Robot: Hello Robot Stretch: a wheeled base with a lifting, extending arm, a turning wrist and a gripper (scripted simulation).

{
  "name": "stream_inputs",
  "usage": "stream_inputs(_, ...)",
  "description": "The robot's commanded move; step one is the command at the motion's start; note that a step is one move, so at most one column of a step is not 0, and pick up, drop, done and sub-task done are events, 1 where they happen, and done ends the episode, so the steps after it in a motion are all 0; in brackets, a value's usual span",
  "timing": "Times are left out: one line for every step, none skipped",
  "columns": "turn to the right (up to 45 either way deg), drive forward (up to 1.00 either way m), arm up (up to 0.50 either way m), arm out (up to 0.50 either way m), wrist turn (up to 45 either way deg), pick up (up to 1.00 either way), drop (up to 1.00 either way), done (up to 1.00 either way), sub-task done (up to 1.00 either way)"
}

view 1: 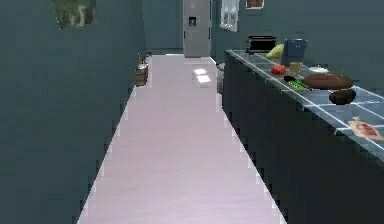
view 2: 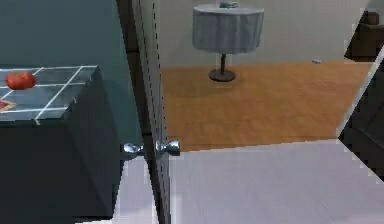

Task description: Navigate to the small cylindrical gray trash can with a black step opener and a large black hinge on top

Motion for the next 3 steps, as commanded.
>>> stream_inputs(0.0,1.00,0.00,0.00,0.0,0.00,0.00,0.00,0.00)
stream_inputs(0.0,1.00,0.00,0.00,0.0,0.00,0.00,0.00,0.00)
stream_inputs(0.0,0.80,0.00,0.00,0.0,0.00,0.00,0.00,0.00)
